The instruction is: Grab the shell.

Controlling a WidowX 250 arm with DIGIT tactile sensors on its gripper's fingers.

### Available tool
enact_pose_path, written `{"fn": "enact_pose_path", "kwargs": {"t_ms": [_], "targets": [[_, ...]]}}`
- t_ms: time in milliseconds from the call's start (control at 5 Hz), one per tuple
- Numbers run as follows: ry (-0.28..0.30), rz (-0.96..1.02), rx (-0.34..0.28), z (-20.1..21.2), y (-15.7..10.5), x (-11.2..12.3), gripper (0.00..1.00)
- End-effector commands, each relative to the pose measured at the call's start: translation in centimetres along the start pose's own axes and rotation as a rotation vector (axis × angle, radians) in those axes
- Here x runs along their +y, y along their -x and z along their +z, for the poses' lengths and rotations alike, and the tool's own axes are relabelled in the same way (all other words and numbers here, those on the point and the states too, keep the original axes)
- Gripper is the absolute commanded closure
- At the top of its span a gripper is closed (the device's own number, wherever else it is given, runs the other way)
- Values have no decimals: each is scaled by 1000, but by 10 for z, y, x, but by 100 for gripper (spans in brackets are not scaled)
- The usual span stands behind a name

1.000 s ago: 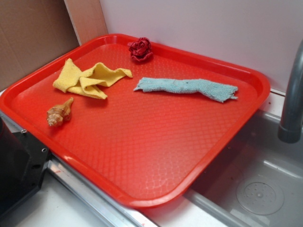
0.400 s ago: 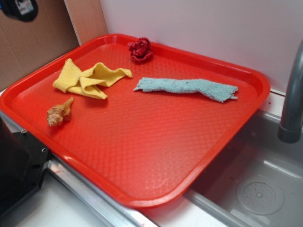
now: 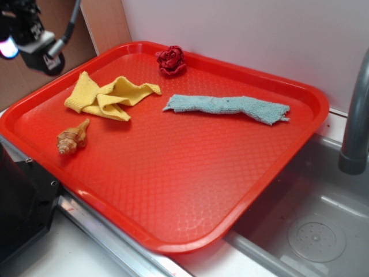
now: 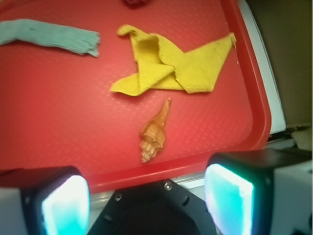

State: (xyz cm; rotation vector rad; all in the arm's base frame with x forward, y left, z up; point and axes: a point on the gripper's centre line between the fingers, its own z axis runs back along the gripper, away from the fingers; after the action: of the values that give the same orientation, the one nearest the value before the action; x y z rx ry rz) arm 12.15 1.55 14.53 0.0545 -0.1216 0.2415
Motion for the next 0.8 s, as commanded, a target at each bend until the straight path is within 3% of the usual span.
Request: {"fn": "enact_pose_path", "kwargs": {"t_ms": [0,600], "targets": [[-37,168,-30,-53,-4,5,0],[-52,235,14,-118,-10,8,0]]}}
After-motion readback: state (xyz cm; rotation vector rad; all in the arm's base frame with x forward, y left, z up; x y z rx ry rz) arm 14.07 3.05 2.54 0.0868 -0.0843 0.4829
